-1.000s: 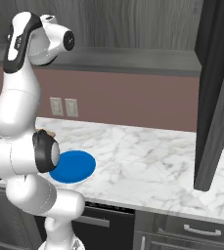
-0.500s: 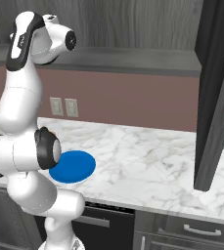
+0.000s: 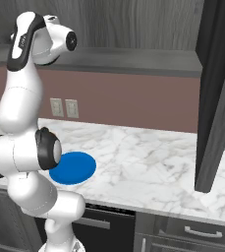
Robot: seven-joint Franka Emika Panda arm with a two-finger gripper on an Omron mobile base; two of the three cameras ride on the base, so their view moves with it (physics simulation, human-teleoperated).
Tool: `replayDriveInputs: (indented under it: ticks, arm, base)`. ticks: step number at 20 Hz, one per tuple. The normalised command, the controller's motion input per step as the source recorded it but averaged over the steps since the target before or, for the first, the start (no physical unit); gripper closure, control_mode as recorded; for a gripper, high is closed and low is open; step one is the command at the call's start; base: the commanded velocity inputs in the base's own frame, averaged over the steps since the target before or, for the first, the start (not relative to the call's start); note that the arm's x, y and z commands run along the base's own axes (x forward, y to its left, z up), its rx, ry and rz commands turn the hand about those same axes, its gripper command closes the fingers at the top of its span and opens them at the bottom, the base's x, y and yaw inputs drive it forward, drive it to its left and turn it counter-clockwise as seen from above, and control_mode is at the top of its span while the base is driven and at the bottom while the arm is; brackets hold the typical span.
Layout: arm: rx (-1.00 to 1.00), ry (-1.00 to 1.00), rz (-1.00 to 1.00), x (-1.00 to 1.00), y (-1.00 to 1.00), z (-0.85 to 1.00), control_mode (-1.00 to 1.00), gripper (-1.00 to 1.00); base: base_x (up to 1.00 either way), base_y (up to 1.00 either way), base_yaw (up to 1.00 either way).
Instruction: Pick the chicken drumstick from the plate and place it on the cutting board. Then pick the condiment bottle from the cabinet and place it next to the cutting board.
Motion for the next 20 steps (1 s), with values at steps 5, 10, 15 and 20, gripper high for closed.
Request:
replayDriveInputs:
  ticks: [5,10,15,20]
  arm:
    - [0.0,0.01,0.0,0.12,0.0,-0.14,-1.0,-1.0]
    - [0.0,0.02,0.0,0.18,0.0,-0.1,-1.0,-1.0]
    - [0.02,0.04,0.0,0.23,0.0,0.0,-1.0,-1.0]
    - [0.0,0.05,0.0,0.2,0.0,0.0,-1.0,-1.0]
  base:
    - [0.0,0.0,0.0]
    - [0.0,0.0,0.0]
    - [0.0,0.0,0.0]
    - [0.0,0.0,0.0]
